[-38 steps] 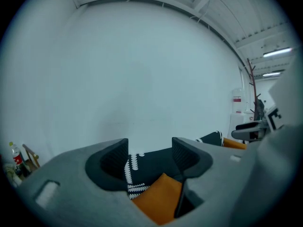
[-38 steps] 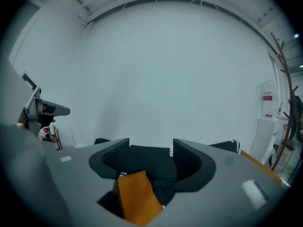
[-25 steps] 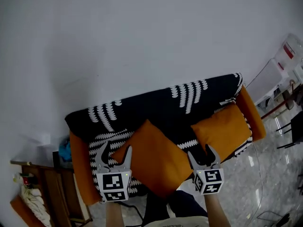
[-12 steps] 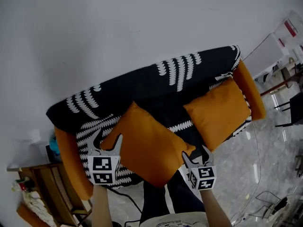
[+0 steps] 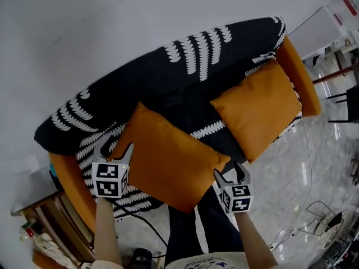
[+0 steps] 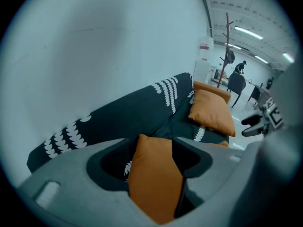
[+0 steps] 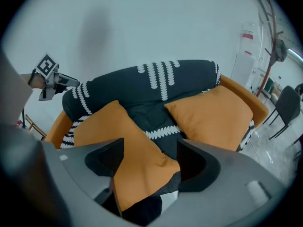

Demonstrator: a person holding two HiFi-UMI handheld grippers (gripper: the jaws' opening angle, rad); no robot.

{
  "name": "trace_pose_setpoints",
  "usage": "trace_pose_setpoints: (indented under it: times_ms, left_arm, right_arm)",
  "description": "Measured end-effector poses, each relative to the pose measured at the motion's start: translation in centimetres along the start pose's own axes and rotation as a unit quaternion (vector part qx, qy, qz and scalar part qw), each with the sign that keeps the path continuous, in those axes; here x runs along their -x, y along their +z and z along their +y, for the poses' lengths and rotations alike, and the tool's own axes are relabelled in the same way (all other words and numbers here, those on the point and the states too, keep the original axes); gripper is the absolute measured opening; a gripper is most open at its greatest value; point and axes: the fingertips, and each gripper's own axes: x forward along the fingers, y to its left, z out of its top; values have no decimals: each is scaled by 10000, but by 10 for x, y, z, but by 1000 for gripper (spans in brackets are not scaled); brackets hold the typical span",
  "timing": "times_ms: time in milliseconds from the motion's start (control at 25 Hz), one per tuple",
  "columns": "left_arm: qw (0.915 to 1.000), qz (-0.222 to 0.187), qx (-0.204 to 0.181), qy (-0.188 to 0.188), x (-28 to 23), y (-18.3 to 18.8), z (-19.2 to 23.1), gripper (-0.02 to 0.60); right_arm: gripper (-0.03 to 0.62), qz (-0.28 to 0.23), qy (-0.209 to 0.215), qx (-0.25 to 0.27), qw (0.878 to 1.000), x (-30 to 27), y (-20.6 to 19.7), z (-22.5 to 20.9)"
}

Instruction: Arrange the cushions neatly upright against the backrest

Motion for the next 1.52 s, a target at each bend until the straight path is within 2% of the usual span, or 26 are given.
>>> trace_pose_setpoints:
  times_ms: [200,320,520,720,800,960,1080,1360,1520]
  left_arm:
    - [9970,532,-500,-272,-57,-12,3,295]
    - [9938,719,-737,-418,-90,-14,4,295]
    - [9896,1023,-788,-633,-140,-25,9,295]
    - [9843,1411,-763,-733,-166,-38,14,295]
    - [9806,1614,-798,-777,-177,-46,17,295]
    - [9669,2176,-1020,-852,-200,-77,24,313]
    - [9626,2369,-917,-945,-211,-97,22,324]
    - [9534,2696,-716,-1147,-229,-112,17,325]
    - [9520,2709,-579,-1301,-237,-117,11,291]
  right_arm:
    - [360,381,-155,-295,9987,-30,-37,-19]
    - [359,535,-254,-562,9967,-44,-57,-29]
    - [359,723,-325,-980,9920,-72,-82,-33]
    - [356,901,-381,-1374,9857,-84,-101,-35]
    - [354,982,-367,-1480,9834,-90,-106,-36]
    - [356,1094,-272,-1616,9804,-105,-116,-36]
    - [359,1188,-188,-1562,9804,-111,-124,-34]
    - [340,1222,71,-1706,9777,-120,-125,-33]
    - [311,1181,141,-1741,9775,-128,-127,-30]
